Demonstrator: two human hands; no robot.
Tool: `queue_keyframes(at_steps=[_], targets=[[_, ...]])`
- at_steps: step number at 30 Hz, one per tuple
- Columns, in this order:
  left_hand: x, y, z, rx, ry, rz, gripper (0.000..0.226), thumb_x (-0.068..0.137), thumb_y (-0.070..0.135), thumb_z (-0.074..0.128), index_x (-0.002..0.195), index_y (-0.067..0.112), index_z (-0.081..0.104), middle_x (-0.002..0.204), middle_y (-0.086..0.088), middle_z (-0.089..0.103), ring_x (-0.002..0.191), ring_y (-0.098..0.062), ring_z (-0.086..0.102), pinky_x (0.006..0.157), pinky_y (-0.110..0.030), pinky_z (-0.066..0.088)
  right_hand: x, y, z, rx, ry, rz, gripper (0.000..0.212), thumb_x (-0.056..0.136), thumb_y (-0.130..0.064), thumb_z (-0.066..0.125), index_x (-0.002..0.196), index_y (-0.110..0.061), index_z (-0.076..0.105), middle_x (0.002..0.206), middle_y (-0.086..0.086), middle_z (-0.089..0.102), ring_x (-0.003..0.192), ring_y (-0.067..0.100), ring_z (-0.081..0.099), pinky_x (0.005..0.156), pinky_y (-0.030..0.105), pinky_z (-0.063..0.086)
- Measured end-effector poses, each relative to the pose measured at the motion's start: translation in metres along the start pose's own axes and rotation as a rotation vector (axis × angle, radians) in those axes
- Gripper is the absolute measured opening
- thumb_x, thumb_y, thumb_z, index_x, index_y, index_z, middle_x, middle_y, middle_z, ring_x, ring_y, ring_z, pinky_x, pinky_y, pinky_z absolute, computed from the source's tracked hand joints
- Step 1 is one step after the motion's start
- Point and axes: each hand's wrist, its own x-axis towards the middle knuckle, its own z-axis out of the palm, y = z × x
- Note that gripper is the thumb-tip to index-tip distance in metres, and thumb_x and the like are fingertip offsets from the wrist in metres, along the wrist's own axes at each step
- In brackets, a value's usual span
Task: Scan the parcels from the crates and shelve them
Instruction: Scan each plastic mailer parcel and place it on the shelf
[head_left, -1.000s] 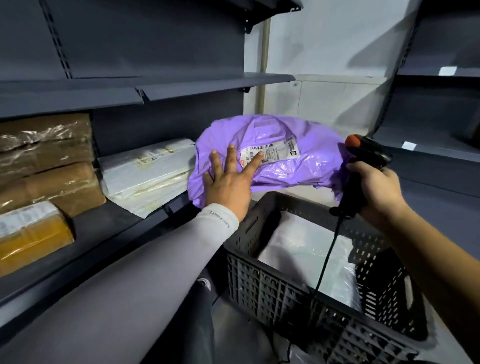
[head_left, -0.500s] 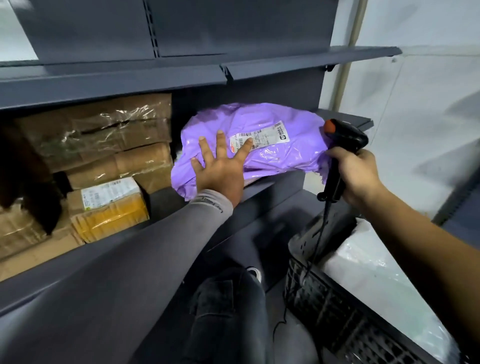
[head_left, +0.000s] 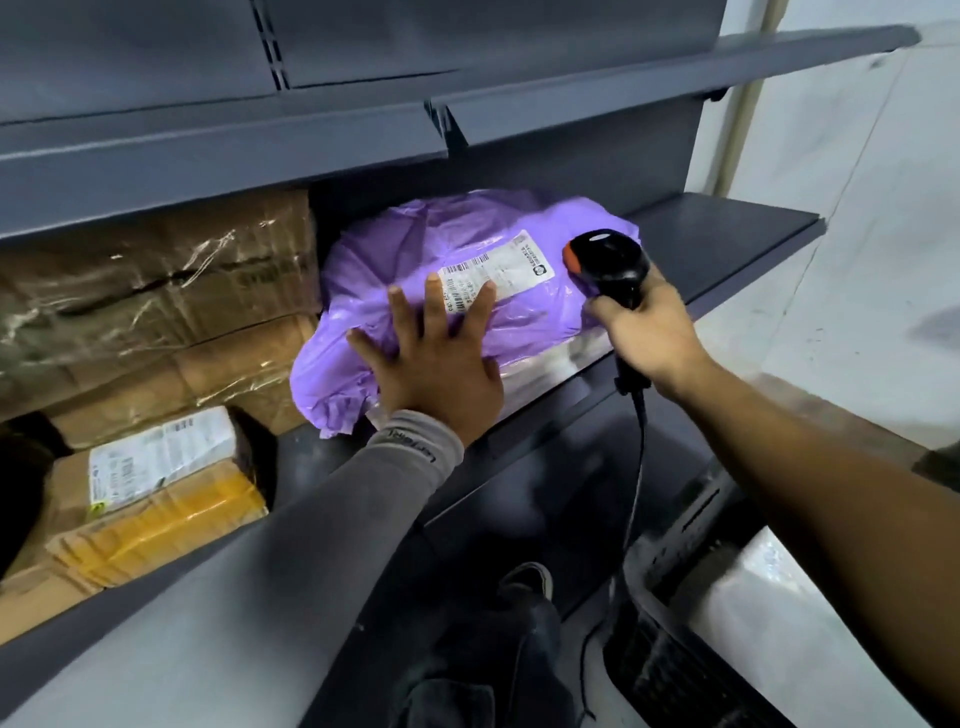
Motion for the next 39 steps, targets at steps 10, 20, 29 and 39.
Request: queue_keyframes(at_steps=[10,20,29,39], targets=[[0.021,-0.009,0.028,-0.047,-0.170,-0.102,0.074,0.095,0.076,0.028,0.161,0.051,0.006,0.175,-0.001,0.001,0.158,-0.043,-0.006,0.109,-0.085,-0.003,0.041,0.005,0.031,-0.138,-0.118,0.060,0.036,0.081,-0.015,0.074,0.110,-0.029,0.058,0.124,0.004,0.066,0.105,0.026,0.065,0.093,0.036,0.053],[0.019,-0.010,0.013,-0.069,-0.274,-0.135,0.072,0.095,0.079,0.017,0.161,0.052,0.003,0.175,0.001,-0.005,0.158,-0.038,-0.013,0.109,-0.085,-0.005,0.014,-0.005,0.017,-0.027,-0.040,0.011,0.044,0.067,-0.043,0.061,0.096,-0.076,0.053,0.145,0.006,0.060,0.134,0.026,0.056,0.113,0.048,0.044],[-0.025,0.011,-0.014,-0.034,-0.152,0.007,0.067,0.100,0.073,0.020,0.161,0.050,0.011,0.175,-0.007,0.003,0.159,-0.039,-0.004,0.116,-0.078,-0.004,-0.054,-0.043,-0.027,0.274,0.092,0.154,0.003,0.088,-0.021,0.070,0.090,-0.018,0.070,0.064,-0.012,0.052,0.069,0.015,0.048,0.074,0.049,0.054],[-0.096,0.083,-0.025,-0.220,-0.164,0.211,0.067,0.096,0.070,0.026,0.160,0.051,0.024,0.172,-0.009,0.017,0.158,-0.041,0.009,0.118,-0.073,0.000,-0.138,-0.049,-0.129,0.250,0.065,0.331,0.007,0.099,-0.022,0.062,0.103,-0.019,0.066,0.107,0.014,0.075,0.072,0.033,0.073,0.062,0.041,0.052]])
